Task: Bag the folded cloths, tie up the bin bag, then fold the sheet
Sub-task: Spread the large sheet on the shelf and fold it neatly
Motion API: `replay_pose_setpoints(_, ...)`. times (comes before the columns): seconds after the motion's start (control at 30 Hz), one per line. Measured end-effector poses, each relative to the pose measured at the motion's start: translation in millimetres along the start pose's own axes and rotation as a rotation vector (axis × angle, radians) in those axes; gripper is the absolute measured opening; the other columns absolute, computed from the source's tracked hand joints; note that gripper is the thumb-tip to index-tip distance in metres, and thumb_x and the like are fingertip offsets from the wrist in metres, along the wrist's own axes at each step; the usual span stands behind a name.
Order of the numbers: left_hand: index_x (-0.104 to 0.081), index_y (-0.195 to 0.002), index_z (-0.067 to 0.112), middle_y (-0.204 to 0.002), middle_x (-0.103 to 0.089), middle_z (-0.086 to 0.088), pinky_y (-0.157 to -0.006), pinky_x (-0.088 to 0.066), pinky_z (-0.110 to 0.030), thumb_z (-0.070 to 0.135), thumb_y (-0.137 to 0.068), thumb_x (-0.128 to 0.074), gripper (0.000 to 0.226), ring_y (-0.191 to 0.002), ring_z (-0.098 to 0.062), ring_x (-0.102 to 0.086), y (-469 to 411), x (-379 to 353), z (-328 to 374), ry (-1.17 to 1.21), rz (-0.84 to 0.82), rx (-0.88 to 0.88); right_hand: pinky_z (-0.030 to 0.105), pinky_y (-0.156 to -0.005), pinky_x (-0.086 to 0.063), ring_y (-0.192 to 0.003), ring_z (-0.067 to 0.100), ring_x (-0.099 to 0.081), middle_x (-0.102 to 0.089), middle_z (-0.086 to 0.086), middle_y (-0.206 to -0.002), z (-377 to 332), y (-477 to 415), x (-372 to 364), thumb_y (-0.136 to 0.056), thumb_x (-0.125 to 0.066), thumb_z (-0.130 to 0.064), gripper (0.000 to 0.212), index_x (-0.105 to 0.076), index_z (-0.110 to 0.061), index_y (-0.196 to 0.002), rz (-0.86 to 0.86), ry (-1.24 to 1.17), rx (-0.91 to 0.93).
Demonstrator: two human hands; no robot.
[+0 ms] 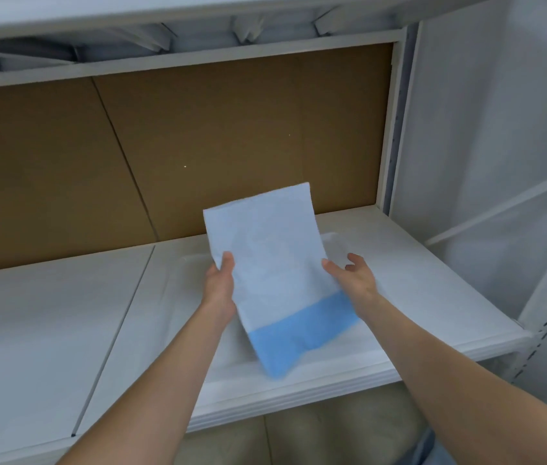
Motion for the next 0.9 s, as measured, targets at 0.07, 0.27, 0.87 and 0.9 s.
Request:
replay_pose_setpoints(0.07,-0.053,-0.127,0.013,-0.115,-0.063,-0.006,-0.09,-0.05,-0.044,0.031,-0.1,-0.044,0.034,-0.103,-0.028,-0.062,-3,2,11,-0.019,-0.037,0.01,0.037,-0.106,-0.034,-0.135,0.027,-0.039,-0.032,0.007,-0.152,-9,2,-3,-0.08,-0.073,-0.044,0.091,-0.022,-0.021,-0.151,-0.084,-0.014,0.016)
replay_pose_setpoints(0.27,-0.055,-0.127,0.013,-0.117,-0.066,-0.006,-0.083,-0.052,-0.039,0.034,-0.099,-0.047,0.036,-0.098,-0.025,-0.065,-12,7,33,-0.049,-0.151,0.047,0.039,-0.105,-0.039,-0.121,0.025,-0.054,-0.053,0.002,-0.136,-21,8,-20,-0.078,-0.067,-0.058,0.084,-0.036,-0.018,-0.144,-0.321,-0.008,-0.102)
replay_pose_setpoints(0.87,-0.051,-0.133,0.007,-0.134,-0.055,-0.01,-0.095,-0.048,-0.033,0.029,-0.088,-0.065,0.051,-0.113,-0.026,-0.058,-24,11,-1,-0.894,-0.072,-0.019,0.03,-0.093,-0.046,-0.104,0.021,-0.059,-0.062,0.004,-0.115,-22,16,-36,-0.087,-0.063,-0.006,0.044,-0.055,-0.012,-0.13,-0.336,0.152,0.029)
replay_pose_setpoints(0.9,-0.054,-0.129,0.009,-0.127,-0.058,-0.007,-0.083,-0.052,-0.032,0.034,-0.089,-0.064,0.048,-0.102,-0.024,-0.062,-17,4,-1,-0.834,-0.113,0.012,0.027,-0.093,-0.046,-0.104,0.018,-0.06,-0.063,0.001,-0.116,-22,19,-41,-0.087,-0.063,-0.005,0.043,-0.056,-0.014,-0.129,-0.366,0.161,0.06)
Point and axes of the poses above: each hand's wrist, its own y-axis away from the middle knuckle, its own x-axis out of the back of the hand, z = x × y, the point moved 3 cm from there along -y, towards the middle knuckle
